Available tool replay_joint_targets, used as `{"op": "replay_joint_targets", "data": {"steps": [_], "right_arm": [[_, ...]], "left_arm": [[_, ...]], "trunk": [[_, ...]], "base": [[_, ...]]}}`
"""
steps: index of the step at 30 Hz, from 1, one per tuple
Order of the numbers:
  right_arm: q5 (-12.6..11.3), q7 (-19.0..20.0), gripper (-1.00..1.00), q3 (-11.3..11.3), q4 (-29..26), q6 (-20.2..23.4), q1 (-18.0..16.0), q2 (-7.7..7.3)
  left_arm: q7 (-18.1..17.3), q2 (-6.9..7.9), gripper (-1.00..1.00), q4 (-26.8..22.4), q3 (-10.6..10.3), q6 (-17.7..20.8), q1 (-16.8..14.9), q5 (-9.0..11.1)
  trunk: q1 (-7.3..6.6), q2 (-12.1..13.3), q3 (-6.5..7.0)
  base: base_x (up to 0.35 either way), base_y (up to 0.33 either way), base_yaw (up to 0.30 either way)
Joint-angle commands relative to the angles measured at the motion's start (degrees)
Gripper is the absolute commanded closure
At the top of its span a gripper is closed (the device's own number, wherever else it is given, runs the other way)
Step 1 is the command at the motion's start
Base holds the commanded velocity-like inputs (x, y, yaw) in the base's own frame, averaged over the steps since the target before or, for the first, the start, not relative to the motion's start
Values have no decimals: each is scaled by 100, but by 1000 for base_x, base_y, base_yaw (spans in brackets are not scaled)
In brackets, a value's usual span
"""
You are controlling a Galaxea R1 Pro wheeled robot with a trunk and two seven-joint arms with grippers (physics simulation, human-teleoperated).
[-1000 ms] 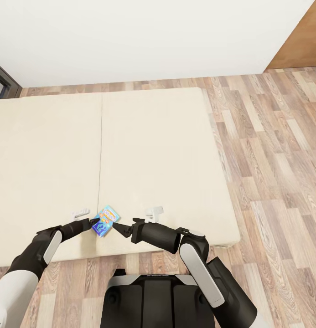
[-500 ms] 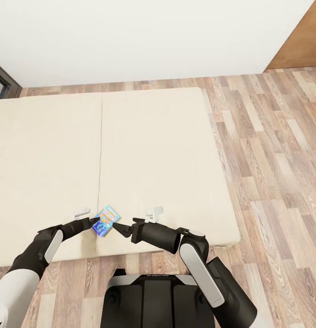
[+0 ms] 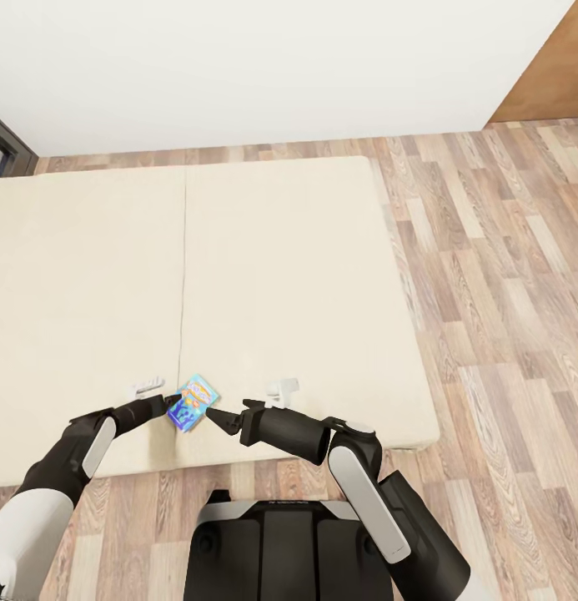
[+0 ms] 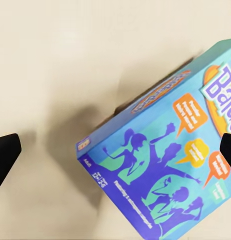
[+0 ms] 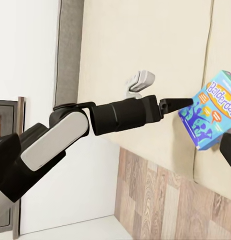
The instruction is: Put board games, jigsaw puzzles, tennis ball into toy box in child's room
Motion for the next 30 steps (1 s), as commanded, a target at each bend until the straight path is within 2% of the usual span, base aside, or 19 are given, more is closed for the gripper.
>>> {"op": "replay_joint_targets", "data": {"steps": [1,11,22,30], "right_arm": [[6,16,-100,-5,-2,26,-2,2],[7,16,-100,-5,-2,25,-2,2],[8,16,-100,-5,-2,20,-2,2],[6,16,-100,-5,-2,26,-2,2]], "left_arm": [[-13,-3,-100,-10,15,50,-9,36],[-7,-10,-100,-60,5,49,-40,34],[-6,-24,-100,-324,-24,57,-47,34],[-6,-118,-100,-363,-39,59,-48,34]], "trunk": [[3,-9,-11],[3,-9,-30],[3,-9,-32],[3,-9,-38]], "base": [[0,0,0],[0,0,0],[0,0,0],[0,0,0]]}}
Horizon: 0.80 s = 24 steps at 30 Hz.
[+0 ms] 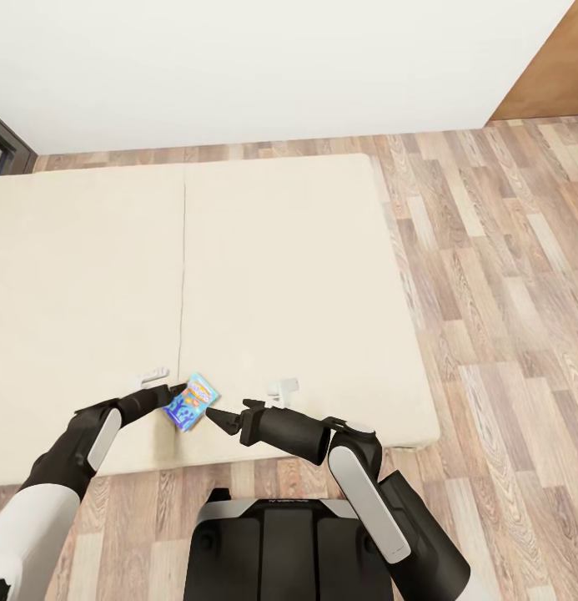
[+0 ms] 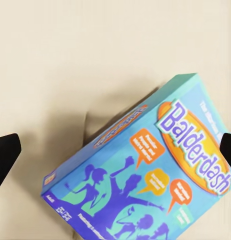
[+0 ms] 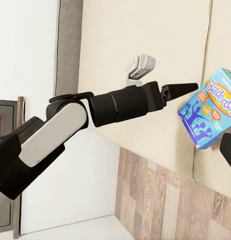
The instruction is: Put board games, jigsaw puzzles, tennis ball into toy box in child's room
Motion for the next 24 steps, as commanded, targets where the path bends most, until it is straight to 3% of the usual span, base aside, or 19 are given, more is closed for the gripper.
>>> {"op": "replay_joint_targets", "data": {"steps": [1,24], "right_arm": [[6,16,-100,-5,-2,27,-2,2],[7,16,-100,-5,-2,27,-2,2]], "left_arm": [[-12,-8,-100,-7,14,49,-2,38],[-12,-76,-100,-13,2,51,-2,29]], "trunk": [[3,-9,-9],[3,-9,-153]], "base": [[0,0,0],[0,0,0]]}}
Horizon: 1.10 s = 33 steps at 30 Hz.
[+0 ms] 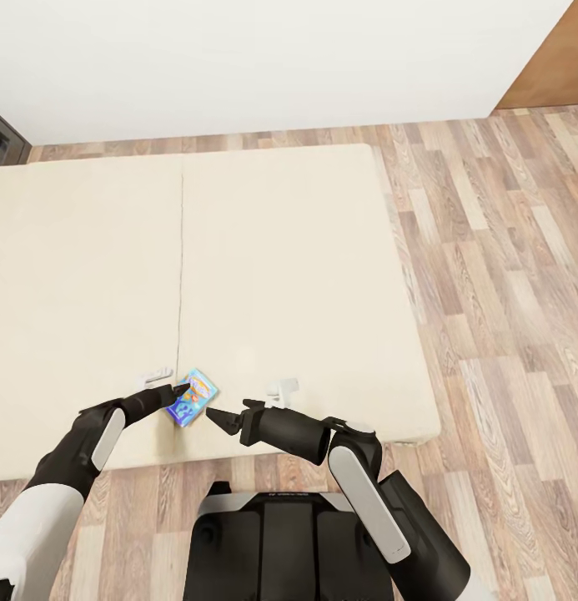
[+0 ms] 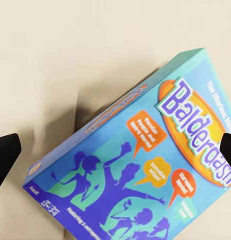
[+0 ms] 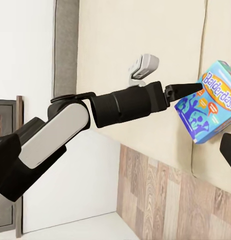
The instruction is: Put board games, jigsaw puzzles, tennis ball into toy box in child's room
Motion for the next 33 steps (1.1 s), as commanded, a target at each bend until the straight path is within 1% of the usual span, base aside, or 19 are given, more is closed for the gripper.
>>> {"op": "replay_joint_targets", "data": {"steps": [1,9,23,33], "right_arm": [[6,15,-100,-5,-2,26,-2,2],[5,15,-100,-5,-2,23,-2,2],[5,15,-100,-3,1,23,-2,4],[12,15,-100,-5,21,18,-2,2]], "left_arm": [[-12,-1,-100,-5,14,50,-1,38],[-12,-2,-100,-7,7,45,-2,38],[-12,2,-100,-85,5,48,-1,38],[-20,-2,-100,-168,5,50,0,38]], "trunk": [[3,-9,-7],[3,-9,-28],[3,-9,-142],[3,-9,-162]], "base": [[0,0,0],[0,0,0],[0,0,0],[0,0,0]]}}
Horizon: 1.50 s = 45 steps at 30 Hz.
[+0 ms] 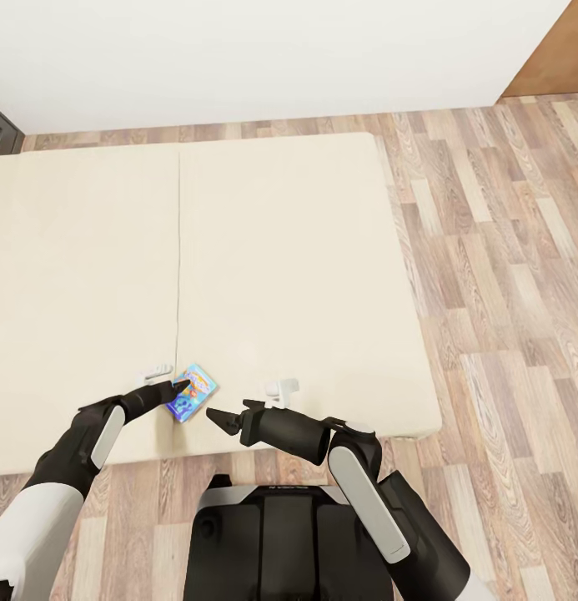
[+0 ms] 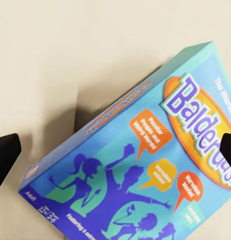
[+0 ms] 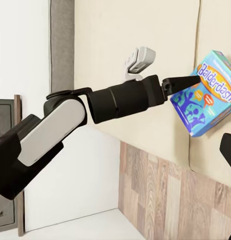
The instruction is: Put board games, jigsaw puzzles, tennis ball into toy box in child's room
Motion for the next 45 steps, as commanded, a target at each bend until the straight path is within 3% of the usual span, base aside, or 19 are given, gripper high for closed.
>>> {"op": "replay_joint_targets", "data": {"steps": [1,45], "right_arm": [[6,15,-100,-5,-2,26,-2,2],[2,15,-100,-6,9,26,-2,2]], "left_arm": [[-12,-1,-100,-10,14,50,-1,39],[-22,0,-100,-44,9,47,-1,39]], "trunk": [[3,-9,-7],[3,-9,-214]], "base": [[0,0,0],[0,0,0]]}}
